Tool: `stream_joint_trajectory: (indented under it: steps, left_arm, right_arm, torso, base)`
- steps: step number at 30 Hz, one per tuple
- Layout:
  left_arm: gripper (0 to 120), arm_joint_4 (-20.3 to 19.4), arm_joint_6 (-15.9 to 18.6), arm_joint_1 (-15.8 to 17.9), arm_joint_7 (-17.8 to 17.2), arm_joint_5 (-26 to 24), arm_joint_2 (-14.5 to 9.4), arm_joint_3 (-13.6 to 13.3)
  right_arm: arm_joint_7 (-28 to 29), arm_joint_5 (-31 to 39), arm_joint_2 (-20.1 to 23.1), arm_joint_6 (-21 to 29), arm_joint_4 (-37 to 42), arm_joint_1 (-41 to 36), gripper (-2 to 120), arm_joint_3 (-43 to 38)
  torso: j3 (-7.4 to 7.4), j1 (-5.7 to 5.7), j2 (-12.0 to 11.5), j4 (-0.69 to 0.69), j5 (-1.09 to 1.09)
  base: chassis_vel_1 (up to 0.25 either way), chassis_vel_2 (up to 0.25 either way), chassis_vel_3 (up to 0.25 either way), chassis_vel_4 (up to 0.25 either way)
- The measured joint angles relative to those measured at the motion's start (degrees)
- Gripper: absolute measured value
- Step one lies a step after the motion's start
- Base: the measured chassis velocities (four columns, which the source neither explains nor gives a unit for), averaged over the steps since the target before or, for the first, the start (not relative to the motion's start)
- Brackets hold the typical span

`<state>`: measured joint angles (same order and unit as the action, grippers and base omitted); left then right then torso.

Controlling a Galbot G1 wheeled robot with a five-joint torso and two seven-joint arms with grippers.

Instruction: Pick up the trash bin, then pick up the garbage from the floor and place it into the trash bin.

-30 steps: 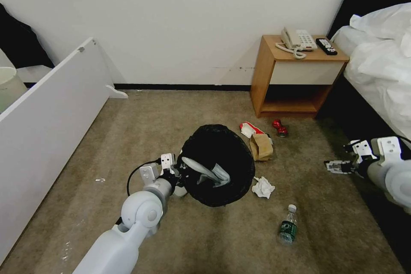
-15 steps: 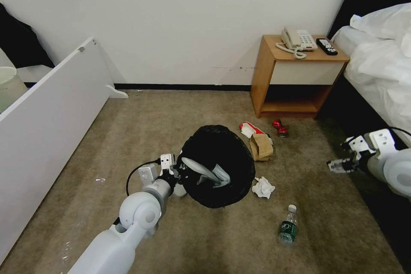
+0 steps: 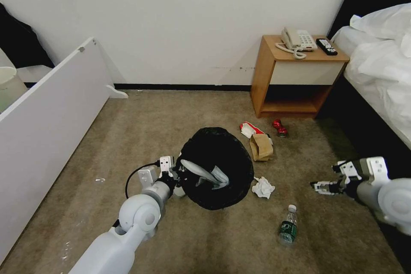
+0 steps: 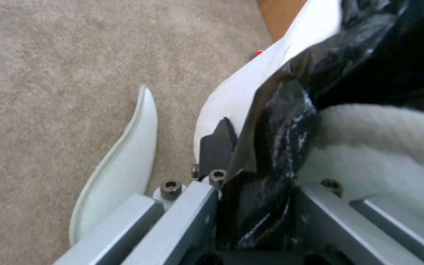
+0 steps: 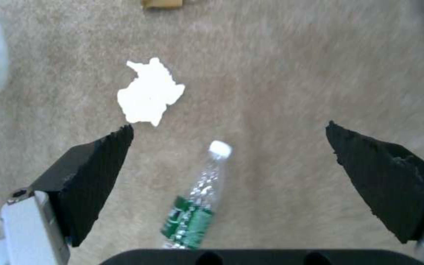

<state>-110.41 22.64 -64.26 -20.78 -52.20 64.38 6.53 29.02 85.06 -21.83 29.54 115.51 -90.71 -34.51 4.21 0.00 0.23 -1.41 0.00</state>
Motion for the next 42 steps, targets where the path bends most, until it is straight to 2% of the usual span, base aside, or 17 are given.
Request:
stream_joint_trajectory:
  steps: [1, 2, 5, 8, 17, 30, 31, 33, 42]
  left_arm:
    - [0, 0.1, 0.0, -0.1, 0.1, 0.1, -0.2, 0.1]
    - [0, 0.1, 0.0, -0.1, 0.1, 0.1, -0.2, 0.1]
    - [0, 0.5, -0.1, -0.2, 0.5, 0.0, -0.6, 0.2]
    - [0, 0.9, -0.4, -0.2, 0.7, -0.1, -1.0, 0.2]
    - [0, 1.6, -0.6, -0.5, 1.1, 0.1, -1.2, 0.3]
    - [0, 1.8, -0.6, -1.8, 1.0, 1.7, 0.3, 1.6]
    - [0, 1.8, -0.6, -1.8, 1.0, 1.7, 0.3, 1.6]
    - [0, 1.8, -0.7, -2.1, 0.9, 2.0, 0.2, 1.9]
    - [0, 1.9, -0.9, -2.2, 0.9, 1.9, -0.4, 2.1]
  right_arm:
    - [0.0, -1.6, -3.7, -0.3, -0.9, 1.7, 100, 1.8]
    - [0.0, -1.6, -3.7, -0.3, -0.9, 1.7, 100, 1.8]
    - [0.0, -3.9, -8.7, -0.6, -2.4, 4.6, 100, 4.7]
    - [-0.5, -5.7, -11.2, -1.1, -3.8, 6.5, 100, 6.5]
    - [-1.3, -8.0, -16.1, -1.6, -7.9, 11.2, 100, 10.9]
    - [-0.3, -11.7, -23.7, -1.4, -10.0, 10.8, 100, 10.9]
    - [-0.3, -11.7, -23.7, -1.4, -10.0, 10.8, 100, 10.9]
    - [0.2, -13.3, -26.8, -1.3, -11.1, 10.7, 100, 10.8]
    - [1.8, -16.4, -31.0, -1.3, -13.5, 11.5, 100, 11.1]
  torso:
    - [0.00, 0.00, 0.0, 0.00, 0.02]
    - [0.00, 0.00, 0.0, 0.00, 0.02]
    - [0.00, 0.00, 0.0, 0.01, 0.00]
    - [0.00, 0.00, 0.0, 0.01, -0.01]
    - [0.00, 0.00, 0.0, 0.02, 0.00]
    - [0.00, 0.00, 0.0, 0.01, -0.01]
    - [0.00, 0.00, 0.0, 0.01, -0.01]
    - [0.00, 0.00, 0.0, 0.01, 0.00]
    - [0.01, 0.00, 0.0, 0.01, 0.00]
  base:
    - [0.000, 0.000, 0.000, 0.000]
    - [0.000, 0.000, 0.000, 0.000]
    - [0.000, 0.000, 0.000, 0.000]
    - [0.000, 0.000, 0.000, 0.000]
    - [0.000, 0.000, 0.000, 0.000]
    - [0.000, 0.000, 0.000, 0.000]
    - [0.000, 0.000, 0.000, 0.000]
    - [0.000, 0.000, 0.000, 0.000]
    - [0.000, 0.000, 0.000, 0.000]
